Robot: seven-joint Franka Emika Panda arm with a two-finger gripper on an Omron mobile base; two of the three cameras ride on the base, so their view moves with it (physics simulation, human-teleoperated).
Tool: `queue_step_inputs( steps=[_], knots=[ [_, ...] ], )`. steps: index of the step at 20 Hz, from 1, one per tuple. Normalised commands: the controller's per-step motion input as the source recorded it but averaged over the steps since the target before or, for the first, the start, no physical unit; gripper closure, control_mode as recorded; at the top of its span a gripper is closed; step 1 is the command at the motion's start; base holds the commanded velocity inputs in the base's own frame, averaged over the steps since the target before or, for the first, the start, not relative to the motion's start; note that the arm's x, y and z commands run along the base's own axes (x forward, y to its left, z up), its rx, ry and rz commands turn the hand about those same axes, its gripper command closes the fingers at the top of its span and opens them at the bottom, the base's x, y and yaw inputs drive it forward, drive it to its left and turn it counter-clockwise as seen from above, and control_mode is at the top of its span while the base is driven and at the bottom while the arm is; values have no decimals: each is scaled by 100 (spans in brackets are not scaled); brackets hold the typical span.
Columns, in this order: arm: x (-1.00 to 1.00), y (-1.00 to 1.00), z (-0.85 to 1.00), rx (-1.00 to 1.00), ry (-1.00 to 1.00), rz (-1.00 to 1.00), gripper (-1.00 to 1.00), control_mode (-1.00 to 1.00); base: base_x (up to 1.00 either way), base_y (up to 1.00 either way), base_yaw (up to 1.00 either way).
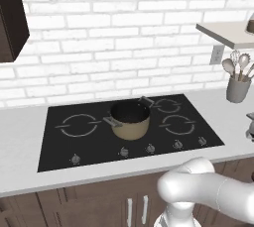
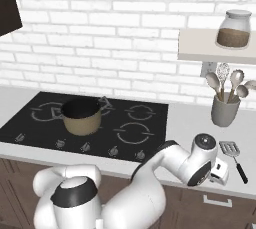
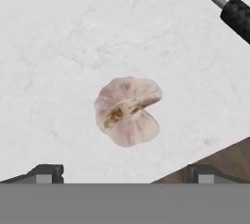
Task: Put the garlic and carrot in the pot. Retrieve the spatula and lightly stir the vegetables in the pot.
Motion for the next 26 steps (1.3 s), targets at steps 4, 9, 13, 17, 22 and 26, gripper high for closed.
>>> queue_step_inputs(
  steps=[4, 9, 13, 17, 22, 26],
  knots=[
    [13, -3, -6, 0, 0, 0, -100, -100, 0, 0, 0],
    [18, -11, -3, 0, 0, 0, -100, -100, 0, 0, 0],
    [15, -12, -11, 0, 0, 0, -100, -100, 0, 0, 0],
    [12, -9, -18, 0, 0, 0, -100, -100, 0, 0, 0],
    [4, 0, -29, 0, 1, 0, -100, -100, 0, 0, 0],
    [0, 15, -43, -1, 0, 0, 100, -100, 0, 0, 0]
  ],
)
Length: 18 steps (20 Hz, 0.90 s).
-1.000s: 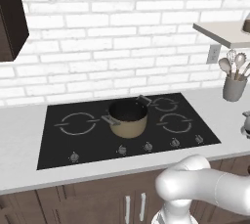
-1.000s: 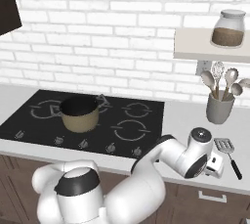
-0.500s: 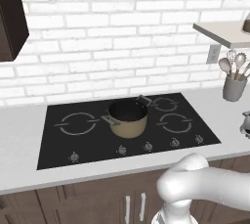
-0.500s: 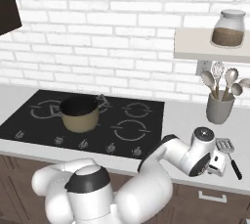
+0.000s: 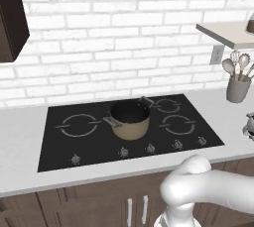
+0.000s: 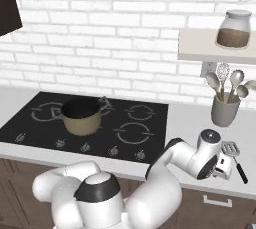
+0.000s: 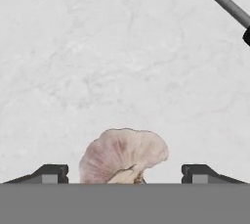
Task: Put the garlic and carrot in the pot. Retrieve the spatula and lightly stir the vegetables in the pot.
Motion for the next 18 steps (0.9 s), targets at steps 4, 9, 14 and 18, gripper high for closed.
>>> queue_step_inputs(
  steps=[4, 9, 14, 18],
  knots=[
    [0, 13, -42, 0, 0, 0, 100, -100, 0, 0, 0],
    [-13, 15, -31, 0, 0, 0, 100, -100, 0, 0, 0],
    [-68, 39, 13, 0, -15, 0, 100, -100, 0, 0, 0],
    [-77, 76, 63, 0, -7, 0, 100, -100, 0, 0, 0]
  ],
)
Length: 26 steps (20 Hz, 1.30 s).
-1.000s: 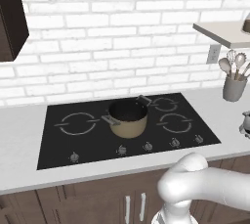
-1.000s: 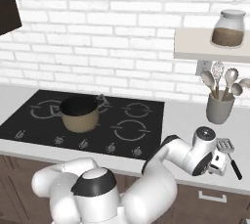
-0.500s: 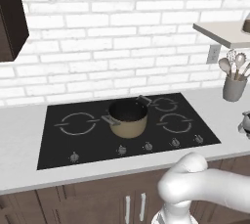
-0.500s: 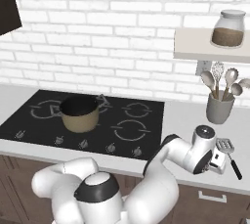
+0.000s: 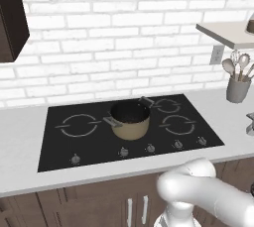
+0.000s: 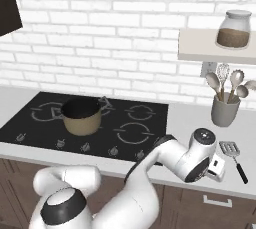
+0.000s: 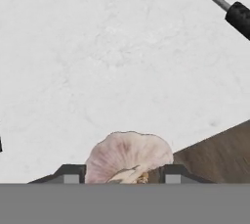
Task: Put the garlic and carrot in the pot. Retrieve the spatula and lightly stir the vegetables in the pot.
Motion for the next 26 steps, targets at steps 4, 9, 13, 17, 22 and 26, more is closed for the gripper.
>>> queue_step_inputs(
  steps=[4, 9, 13, 17, 22, 26],
  knots=[
    [-56, 87, 85, 0, -3, 3, 100, -100, 0, 0, 0],
    [-24, 100, 75, -2, 2, 16, 100, -100, 0, 0, 0],
    [-1, 100, 72, 0, 10, 30, 100, -100, 0, 0, 0],
    [0, 100, 78, 0, 8, 39, 100, -100, 0, 0, 0],
    [5, 100, 69, 0, 2, 41, 100, -100, 0, 0, 0],
    [13, 100, 62, 0, 6, 30, 100, -100, 0, 0, 0]
  ],
)
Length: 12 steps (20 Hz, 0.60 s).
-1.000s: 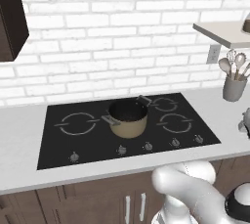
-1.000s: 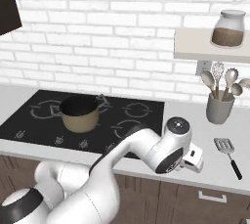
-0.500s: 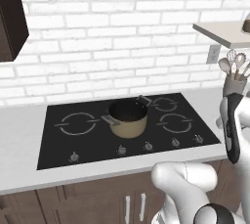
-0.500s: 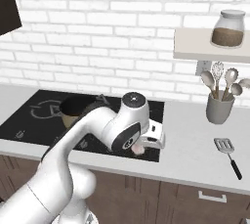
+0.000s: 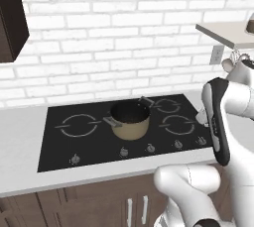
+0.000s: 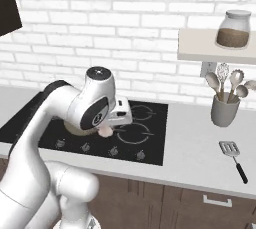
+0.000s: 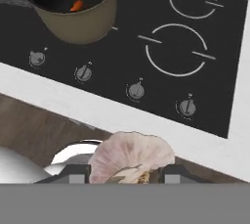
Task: Put the garlic and carrot in the pot. Retrieve the spatula and lightly stir the vegetables in the pot.
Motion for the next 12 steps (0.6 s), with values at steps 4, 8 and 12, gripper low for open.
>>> queue_step_inputs(
  steps=[4, 8, 12],
  knots=[
    [41, 100, 47, -7, 11, 14, 100, -100, 0, 0, 0],
    [49, 89, 16, -9, 4, 7, 100, -100, 0, 0, 0],
    [51, 70, -6, -1, 0, 3, 100, -100, 0, 0, 0]
  ],
)
